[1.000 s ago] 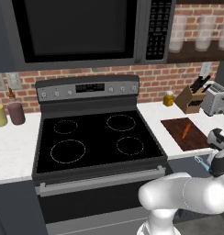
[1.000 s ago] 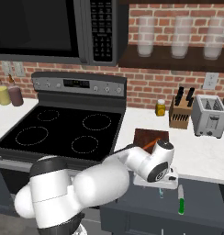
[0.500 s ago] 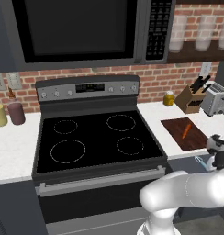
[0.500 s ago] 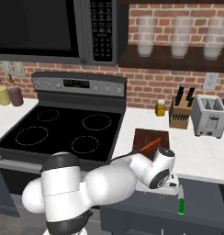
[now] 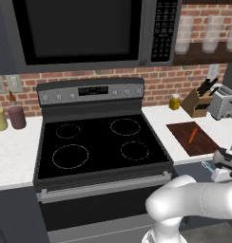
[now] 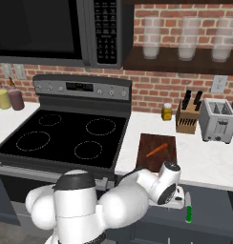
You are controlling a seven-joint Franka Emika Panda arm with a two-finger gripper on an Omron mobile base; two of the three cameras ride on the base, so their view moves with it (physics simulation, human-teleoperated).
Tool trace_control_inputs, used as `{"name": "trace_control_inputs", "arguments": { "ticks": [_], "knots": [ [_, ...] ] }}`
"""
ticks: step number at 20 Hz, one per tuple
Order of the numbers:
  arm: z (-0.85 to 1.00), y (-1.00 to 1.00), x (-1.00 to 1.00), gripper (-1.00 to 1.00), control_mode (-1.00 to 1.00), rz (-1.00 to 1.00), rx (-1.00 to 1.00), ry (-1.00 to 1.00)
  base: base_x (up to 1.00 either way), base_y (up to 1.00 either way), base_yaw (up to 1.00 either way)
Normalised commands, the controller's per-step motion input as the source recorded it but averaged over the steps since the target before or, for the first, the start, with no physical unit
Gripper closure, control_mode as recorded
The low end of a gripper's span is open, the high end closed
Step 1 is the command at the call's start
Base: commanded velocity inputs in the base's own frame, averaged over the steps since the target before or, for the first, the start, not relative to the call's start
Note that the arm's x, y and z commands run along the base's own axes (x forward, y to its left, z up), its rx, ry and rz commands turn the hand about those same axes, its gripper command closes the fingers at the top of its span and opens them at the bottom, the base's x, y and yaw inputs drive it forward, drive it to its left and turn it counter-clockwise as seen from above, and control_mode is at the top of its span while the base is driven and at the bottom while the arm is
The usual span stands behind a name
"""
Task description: Place the appropriate cutting tool for cutting the carrot skin on the cutting board.
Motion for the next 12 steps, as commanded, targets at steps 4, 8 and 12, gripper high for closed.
{"name": "trace_control_inputs", "arguments": {
  "ticks": [4, 8, 12],
  "knots": [
    [-0.24, 0.0, -0.06, -1.0, -1.0, 0.0, 0.0, 0.03, 0.0, 0.0, 0.0],
    [-0.2, 0.0, 0.0, -1.0, -1.0, 0.0, 0.0, 0.06, 0.0, 0.0, 0.0],
    [-0.12, 0.0, -0.03, -1.0, -1.0, 0.0, 0.0, 0.11, 0.0, 0.0, 0.0]
  ]
}}
